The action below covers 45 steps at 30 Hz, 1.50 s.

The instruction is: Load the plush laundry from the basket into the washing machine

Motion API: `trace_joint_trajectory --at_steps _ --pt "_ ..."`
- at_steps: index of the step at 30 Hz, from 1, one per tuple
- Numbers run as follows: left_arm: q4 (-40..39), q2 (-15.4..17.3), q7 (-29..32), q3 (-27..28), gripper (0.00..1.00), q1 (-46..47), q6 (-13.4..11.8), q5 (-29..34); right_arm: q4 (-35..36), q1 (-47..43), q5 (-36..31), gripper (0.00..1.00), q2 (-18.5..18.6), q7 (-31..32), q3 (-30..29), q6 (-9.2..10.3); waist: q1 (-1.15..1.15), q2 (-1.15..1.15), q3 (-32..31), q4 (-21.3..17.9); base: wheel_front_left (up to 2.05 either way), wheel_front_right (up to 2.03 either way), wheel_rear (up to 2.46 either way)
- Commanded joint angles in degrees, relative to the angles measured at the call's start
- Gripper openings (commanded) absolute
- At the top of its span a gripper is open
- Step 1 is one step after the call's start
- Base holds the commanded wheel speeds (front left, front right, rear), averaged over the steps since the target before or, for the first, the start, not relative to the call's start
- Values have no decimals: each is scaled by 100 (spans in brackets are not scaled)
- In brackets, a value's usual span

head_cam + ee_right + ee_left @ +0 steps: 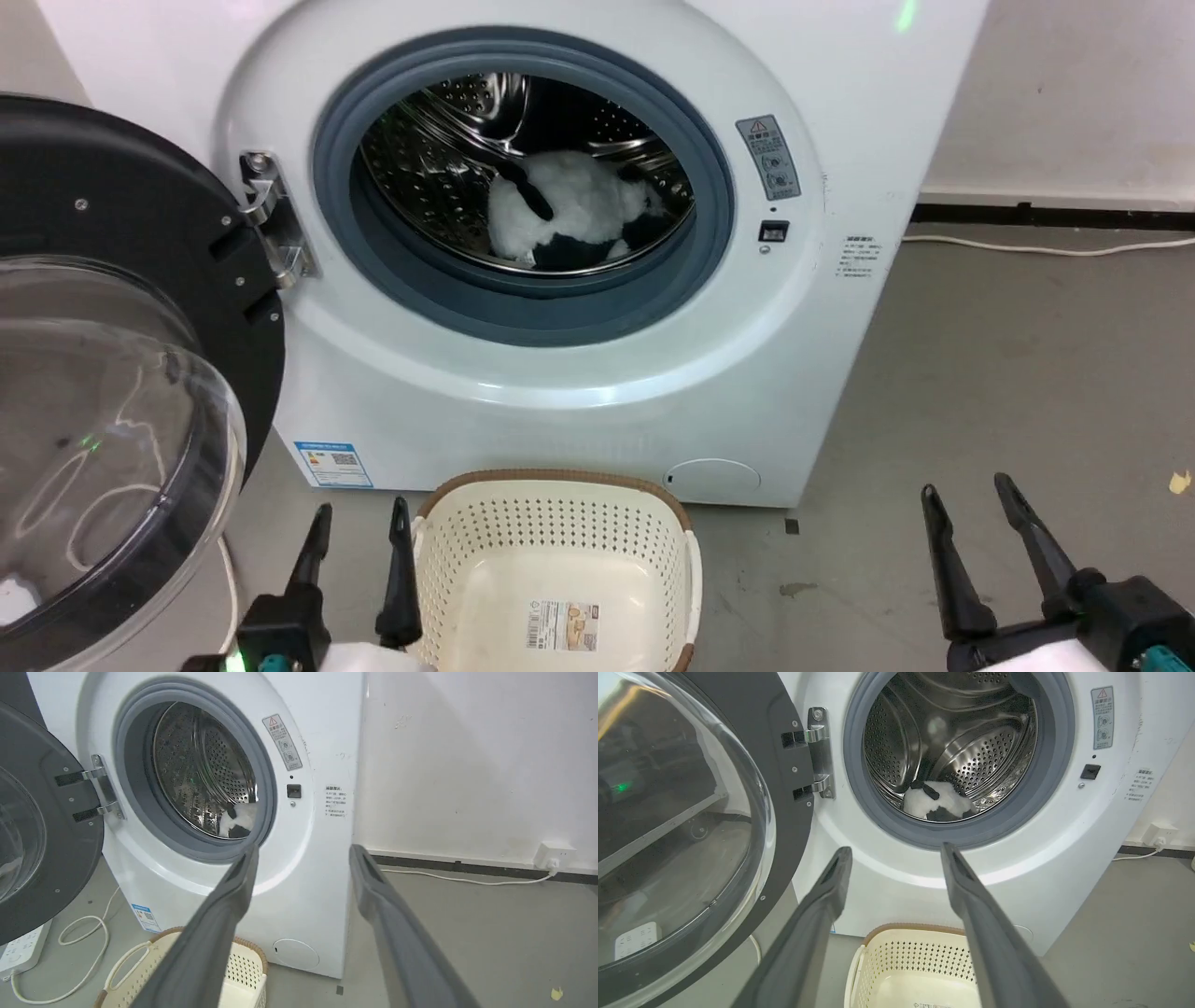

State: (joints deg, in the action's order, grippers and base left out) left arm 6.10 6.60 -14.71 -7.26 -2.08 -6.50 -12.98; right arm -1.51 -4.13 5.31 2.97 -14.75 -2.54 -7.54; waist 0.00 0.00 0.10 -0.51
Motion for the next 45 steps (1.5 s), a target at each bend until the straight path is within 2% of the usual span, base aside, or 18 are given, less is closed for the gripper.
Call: trace_joint_trajectory --at_steps 1,16,17,45 --pt "-37 -19 -29 -7 100 -70 -40 43 -33 -72 -21 100 28 -25 -6 5 0 0 -1 3 0 0 0" --pt "-4 -203 -29 100 100 -103 123 186 -187 -66 72 100 1 -25 -19 5 0 0 -4 73 0 0 0" --pt "-8 -205 3 83 0 -93 119 178 -171 -10 40 0 0 1 -13 0 0 0 -4 72 0 0 0" --pt "-130 -238 303 209 0 -32 227 406 -105 77 -78 0 -2 303 41 1 1 0 -5 68 0 0 0"
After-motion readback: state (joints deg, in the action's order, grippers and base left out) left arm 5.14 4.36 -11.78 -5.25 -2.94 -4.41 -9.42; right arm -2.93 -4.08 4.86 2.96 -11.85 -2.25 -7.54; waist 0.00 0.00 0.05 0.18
